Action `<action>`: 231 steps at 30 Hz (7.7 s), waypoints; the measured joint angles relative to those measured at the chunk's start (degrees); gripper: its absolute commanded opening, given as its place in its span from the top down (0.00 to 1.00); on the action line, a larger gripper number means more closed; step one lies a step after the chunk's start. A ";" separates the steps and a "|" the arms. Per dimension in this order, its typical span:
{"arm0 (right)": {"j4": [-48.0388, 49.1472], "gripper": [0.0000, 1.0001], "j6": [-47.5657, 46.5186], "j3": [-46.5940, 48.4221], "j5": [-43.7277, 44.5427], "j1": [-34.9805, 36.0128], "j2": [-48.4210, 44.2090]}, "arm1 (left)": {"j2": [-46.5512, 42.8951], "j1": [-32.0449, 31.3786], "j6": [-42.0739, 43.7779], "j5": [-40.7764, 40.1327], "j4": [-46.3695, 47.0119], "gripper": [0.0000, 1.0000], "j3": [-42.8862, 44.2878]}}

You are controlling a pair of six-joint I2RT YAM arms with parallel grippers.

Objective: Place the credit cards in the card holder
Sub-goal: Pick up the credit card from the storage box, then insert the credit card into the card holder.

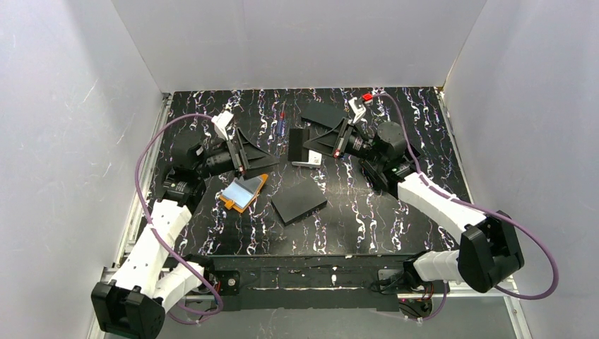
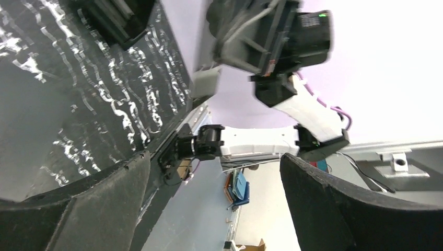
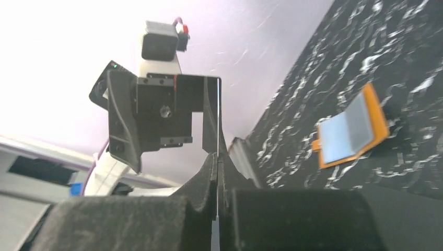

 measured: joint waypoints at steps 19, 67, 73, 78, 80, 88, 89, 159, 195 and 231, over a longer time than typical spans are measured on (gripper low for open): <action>19.08 0.99 14.40 -6.12 -9.27 4.68 3.06 | 2.51 -2.23 -6.71 1.92 1.44 0.55 3.52; -13.86 0.87 -22.16 30.42 6.62 17.49 48.59 | 20.55 24.04 25.24 -20.94 -27.93 1.00 -3.48; -14.23 0.87 -23.96 33.73 6.99 17.35 52.09 | 27.74 24.59 21.49 -16.48 -19.93 1.00 -6.93; -14.29 0.88 -25.59 35.67 7.23 17.20 54.69 | 27.96 24.59 19.87 -14.67 -14.21 1.00 -11.76; -14.29 0.89 -26.05 35.69 7.26 16.90 55.30 | 26.93 24.59 19.87 -14.62 -12.85 1.00 -12.72; -12.79 0.90 -25.53 34.67 6.73 14.97 56.83 | 23.08 24.59 20.04 -14.40 -7.82 1.00 -15.93; -12.33 0.90 -25.31 34.29 6.60 14.73 56.85 | 23.04 24.59 19.80 -14.12 -6.91 1.00 -16.61; -8.02 0.96 -21.64 33.48 2.51 13.55 58.84 | 31.65 26.40 12.31 -7.41 8.09 1.00 -18.08; -7.26 0.96 -20.35 34.21 1.42 13.55 59.76 | 30.91 25.86 16.74 -10.49 3.58 1.00 -15.37; -5.99 0.96 -18.86 34.51 -0.15 13.55 60.65 | 37.27 24.02 11.50 -6.27 13.00 1.00 -16.59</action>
